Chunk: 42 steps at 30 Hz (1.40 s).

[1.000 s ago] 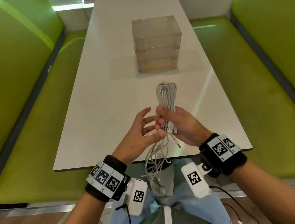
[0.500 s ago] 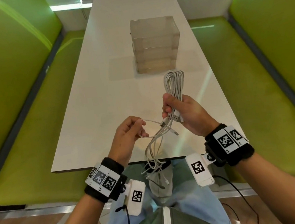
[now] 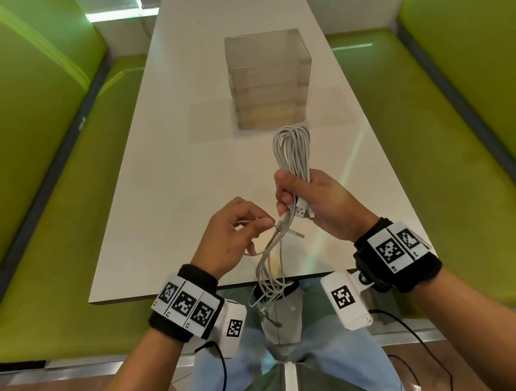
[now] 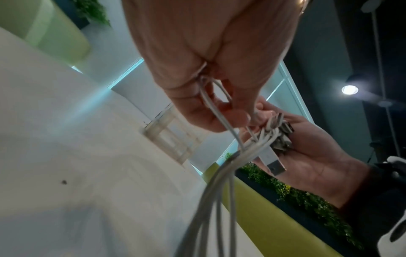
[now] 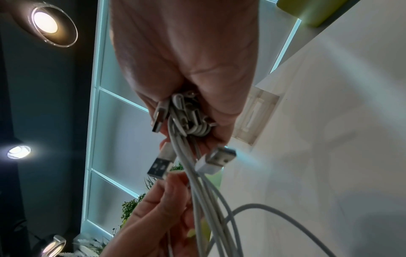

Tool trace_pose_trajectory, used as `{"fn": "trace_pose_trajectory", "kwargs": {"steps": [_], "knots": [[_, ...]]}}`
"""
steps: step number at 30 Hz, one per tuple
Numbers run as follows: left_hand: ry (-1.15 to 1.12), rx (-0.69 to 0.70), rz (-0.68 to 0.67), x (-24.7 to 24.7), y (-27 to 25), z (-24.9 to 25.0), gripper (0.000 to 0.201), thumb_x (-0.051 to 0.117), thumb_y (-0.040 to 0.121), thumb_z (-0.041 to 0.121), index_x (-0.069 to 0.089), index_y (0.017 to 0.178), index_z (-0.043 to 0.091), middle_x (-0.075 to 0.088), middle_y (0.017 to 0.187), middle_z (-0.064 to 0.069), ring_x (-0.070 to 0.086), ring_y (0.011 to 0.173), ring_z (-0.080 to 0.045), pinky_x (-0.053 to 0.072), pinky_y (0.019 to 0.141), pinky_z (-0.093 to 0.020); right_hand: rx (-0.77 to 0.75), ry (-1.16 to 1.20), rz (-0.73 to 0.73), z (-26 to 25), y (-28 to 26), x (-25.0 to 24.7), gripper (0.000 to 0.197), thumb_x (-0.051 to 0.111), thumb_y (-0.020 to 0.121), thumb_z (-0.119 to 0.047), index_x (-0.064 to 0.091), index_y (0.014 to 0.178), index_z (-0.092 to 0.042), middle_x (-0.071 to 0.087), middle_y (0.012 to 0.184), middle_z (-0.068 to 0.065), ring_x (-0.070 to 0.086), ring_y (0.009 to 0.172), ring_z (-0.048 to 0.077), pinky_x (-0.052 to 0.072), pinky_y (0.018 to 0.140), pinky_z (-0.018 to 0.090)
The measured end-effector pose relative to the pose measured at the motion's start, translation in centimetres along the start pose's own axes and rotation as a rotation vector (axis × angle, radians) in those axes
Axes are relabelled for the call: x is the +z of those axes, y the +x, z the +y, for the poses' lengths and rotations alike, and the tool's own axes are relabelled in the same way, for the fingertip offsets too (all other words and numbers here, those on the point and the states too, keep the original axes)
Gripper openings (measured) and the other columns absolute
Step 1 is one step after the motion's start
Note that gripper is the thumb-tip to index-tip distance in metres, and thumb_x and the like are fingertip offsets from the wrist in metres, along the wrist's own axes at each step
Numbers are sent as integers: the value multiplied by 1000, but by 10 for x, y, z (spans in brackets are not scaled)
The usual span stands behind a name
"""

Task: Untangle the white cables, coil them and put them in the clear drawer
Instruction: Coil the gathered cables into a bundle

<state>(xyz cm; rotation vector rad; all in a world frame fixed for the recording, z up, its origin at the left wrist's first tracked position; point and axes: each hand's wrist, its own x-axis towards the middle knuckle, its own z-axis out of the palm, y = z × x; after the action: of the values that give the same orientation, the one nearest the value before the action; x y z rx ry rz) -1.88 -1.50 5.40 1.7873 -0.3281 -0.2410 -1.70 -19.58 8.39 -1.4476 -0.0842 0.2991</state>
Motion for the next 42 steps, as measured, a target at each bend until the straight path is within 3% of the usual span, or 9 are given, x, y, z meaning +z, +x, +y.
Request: {"fn": "trace_pose_trajectory", "kwargs": {"steps": [5, 11, 15, 19, 24, 27, 30, 36, 42], "knots": [[140, 48, 161, 5, 1, -8, 21, 59, 91, 12, 53, 72, 18, 50, 82, -6, 54, 64, -13, 51, 48, -23, -7, 7, 42, -2, -3, 3, 29, 49, 97, -31, 49, 76, -11, 47, 63, -1, 56, 66, 16, 44, 68, 30], [-182, -367, 316, 2, 8, -16, 26, 50, 98, 24, 58, 77, 11, 56, 78, -2, 53, 63, -15, 52, 55, -27, -142, 195, -129, -5, -7, 4, 29, 43, 95, -27, 54, 70, -16, 45, 60, -2, 55, 62, 18, 41, 66, 39], [-229, -361, 368, -13, 8, -26, 26, 50, 98, 25, 57, 81, 7, 54, 80, -6, 56, 66, -15, 54, 56, -23, -150, 240, -104, -15, -6, -4, 24, 43, 91, -26, 50, 73, -12, 43, 59, -1, 54, 59, 17, 47, 66, 30], [-99, -286, 309, -14, 7, -27, 8, 51, 96, 12, 54, 92, 18, 55, 98, -7, 62, 84, -19, 54, 74, -32, -141, 225, -78, -16, -2, -6, 24, 44, 92, -26, 50, 75, -11, 44, 60, -2, 54, 59, 17, 48, 68, 30], [221, 40, 124, -14, 6, -23, 41, 44, 88, -6, 57, 117, 18, 51, 132, 5, 42, 129, -8, 32, 108, -28, -138, 242, -86, -16, 0, -2, 24, 43, 92, -26, 51, 77, -9, 46, 60, -2, 55, 61, 17, 48, 69, 30], [-104, 23, -56, -1, 0, -1, 25, 41, 99, 26, 61, 114, 20, 67, 115, 11, 56, 118, -4, 41, 101, -23, -136, 261, -93, -14, 0, 3, 24, 43, 92, -28, 50, 78, -10, 48, 62, -2, 56, 64, 17, 47, 68, 30], [-166, -74, -352, 17, -5, 4, 49, 37, 88, 61, 53, 118, 25, 73, 91, 2, 69, 96, -17, 53, 88, -29, -145, 343, -79, -17, 0, 6, 23, 45, 91, -30, 51, 80, -10, 51, 64, -2, 60, 67, 17, 49, 70, 35], [-284, -125, -404, 34, -25, -1, 48, 33, 95, 46, 48, 113, 4, 51, 57, 1, 53, 49, -22, 48, 55, -29, -164, 464, -50, -29, 0, 4, 26, 40, 95, -28, 51, 80, -10, 47, 61, -2, 55, 59, 16, 54, 66, 33], [-270, -123, -400, 28, -22, 2, 20, 52, 94, 20, 51, 110, 8, 68, 76, -2, 69, 78, -23, 54, 74, -29, -174, 460, -45, -33, 1, 8, 26, 42, 94, -30, 50, 80, -10, 45, 59, -3, 51, 54, 13, 51, 59, 29]]}}
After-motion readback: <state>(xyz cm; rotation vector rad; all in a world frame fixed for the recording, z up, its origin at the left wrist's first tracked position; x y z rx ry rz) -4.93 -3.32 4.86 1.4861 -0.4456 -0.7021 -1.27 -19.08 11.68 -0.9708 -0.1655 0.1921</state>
